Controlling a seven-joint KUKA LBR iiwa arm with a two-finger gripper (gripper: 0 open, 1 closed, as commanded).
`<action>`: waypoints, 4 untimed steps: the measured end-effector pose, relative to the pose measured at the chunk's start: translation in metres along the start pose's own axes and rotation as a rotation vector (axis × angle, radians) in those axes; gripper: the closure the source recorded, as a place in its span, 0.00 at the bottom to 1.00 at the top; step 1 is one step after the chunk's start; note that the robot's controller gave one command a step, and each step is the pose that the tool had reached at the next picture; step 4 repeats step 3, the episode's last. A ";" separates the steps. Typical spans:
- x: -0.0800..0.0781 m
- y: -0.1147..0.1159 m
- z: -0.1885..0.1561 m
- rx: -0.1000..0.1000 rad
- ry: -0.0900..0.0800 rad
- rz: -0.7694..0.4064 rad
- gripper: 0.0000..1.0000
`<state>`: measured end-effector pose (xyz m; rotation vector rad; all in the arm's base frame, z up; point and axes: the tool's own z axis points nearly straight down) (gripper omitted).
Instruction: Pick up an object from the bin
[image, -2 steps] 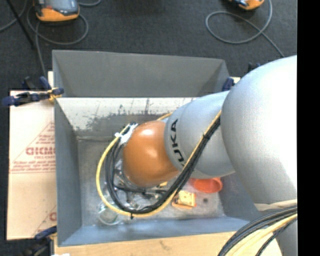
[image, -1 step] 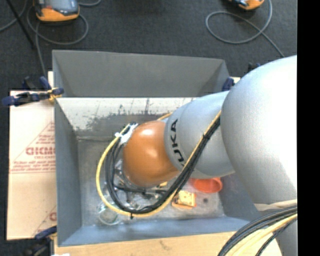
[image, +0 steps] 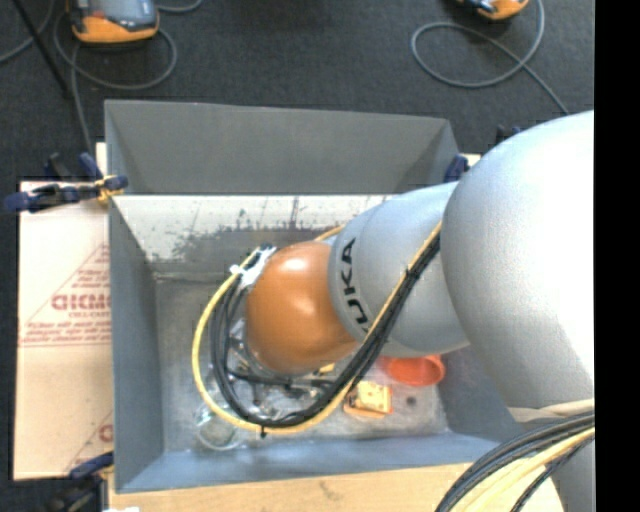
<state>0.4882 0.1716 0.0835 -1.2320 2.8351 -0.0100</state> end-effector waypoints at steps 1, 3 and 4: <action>0.000 0.000 0.000 0.000 0.000 0.001 1.00; -0.004 -0.010 -0.123 -0.025 0.040 -0.012 1.00; -0.004 -0.010 -0.123 -0.025 0.040 -0.012 1.00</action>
Offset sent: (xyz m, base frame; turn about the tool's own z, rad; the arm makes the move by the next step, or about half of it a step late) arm 0.0000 0.0000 0.0000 0.0000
